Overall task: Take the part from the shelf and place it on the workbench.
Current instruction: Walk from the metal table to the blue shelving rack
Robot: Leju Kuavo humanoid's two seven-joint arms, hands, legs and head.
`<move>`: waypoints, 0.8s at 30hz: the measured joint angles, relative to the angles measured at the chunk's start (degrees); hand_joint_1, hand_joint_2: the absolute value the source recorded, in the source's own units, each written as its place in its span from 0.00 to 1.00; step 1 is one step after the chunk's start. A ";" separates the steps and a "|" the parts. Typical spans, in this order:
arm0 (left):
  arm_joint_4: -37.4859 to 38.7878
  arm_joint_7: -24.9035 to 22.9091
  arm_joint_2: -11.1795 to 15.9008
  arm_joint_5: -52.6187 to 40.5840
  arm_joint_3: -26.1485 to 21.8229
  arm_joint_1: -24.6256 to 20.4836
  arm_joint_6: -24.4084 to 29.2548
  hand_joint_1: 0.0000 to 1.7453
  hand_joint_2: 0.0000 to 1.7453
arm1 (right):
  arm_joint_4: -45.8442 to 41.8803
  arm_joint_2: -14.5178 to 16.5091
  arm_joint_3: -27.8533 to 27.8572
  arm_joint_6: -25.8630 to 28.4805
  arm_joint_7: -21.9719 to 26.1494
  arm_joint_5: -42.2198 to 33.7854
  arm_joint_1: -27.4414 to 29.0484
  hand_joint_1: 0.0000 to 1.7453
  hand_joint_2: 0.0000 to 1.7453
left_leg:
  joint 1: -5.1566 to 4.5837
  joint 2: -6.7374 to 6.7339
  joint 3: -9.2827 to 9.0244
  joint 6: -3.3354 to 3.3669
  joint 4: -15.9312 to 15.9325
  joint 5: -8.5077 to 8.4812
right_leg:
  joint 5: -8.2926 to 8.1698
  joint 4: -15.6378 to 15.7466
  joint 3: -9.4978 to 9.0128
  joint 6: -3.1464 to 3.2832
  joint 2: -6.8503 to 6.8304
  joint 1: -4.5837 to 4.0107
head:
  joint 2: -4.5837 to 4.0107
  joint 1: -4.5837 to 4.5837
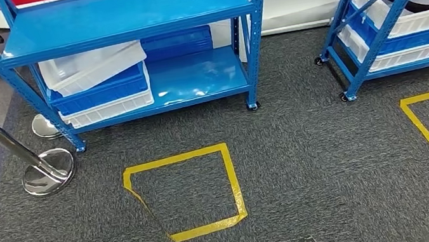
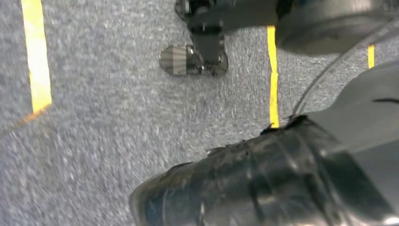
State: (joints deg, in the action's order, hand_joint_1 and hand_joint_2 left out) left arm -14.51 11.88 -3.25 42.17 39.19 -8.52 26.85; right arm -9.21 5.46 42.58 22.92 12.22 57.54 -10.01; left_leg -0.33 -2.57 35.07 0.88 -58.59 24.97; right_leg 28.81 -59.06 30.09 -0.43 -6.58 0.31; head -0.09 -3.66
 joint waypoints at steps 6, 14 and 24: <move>0.00 -0.15 0.14 -0.04 0.56 -0.07 0.08 0.00 0.00 | -0.03 -0.02 -0.05 1.47 -0.89 -0.27 0.27 0.00 0.00 | 0.55 2.73 -0.55 1.41 1.09 -0.49 | 6.84 -13.62 6.43 -1.11 5.94 0.49 | -0.01 0.44; 0.00 -0.14 0.16 0.36 1.20 0.15 0.42 0.00 0.00 | -0.03 -0.10 -0.05 2.01 -1.45 -1.91 0.26 0.00 0.00 | 0.51 5.81 0.07 -0.26 -0.52 0.20 | -0.97 -1.21 2.67 -0.76 7.63 0.92 | 0.01 0.72; 0.00 0.01 0.20 0.19 1.43 0.31 0.49 0.00 0.00 | -0.04 -0.16 -0.05 1.72 -2.97 -2.00 0.25 0.00 0.00 | 0.98 3.30 6.14 -1.55 -12.83 4.25 | -0.73 -0.71 1.70 1.35 6.44 0.59 | 0.00 0.01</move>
State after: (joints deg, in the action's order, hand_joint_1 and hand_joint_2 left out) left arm -14.51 11.89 -3.04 42.36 40.63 -8.20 27.34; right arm -9.25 5.30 42.53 24.64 9.26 55.54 -9.76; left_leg 0.65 0.73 41.20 -0.67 -71.42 29.21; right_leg 28.08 -59.77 31.79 0.92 -0.14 0.90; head -0.09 -3.64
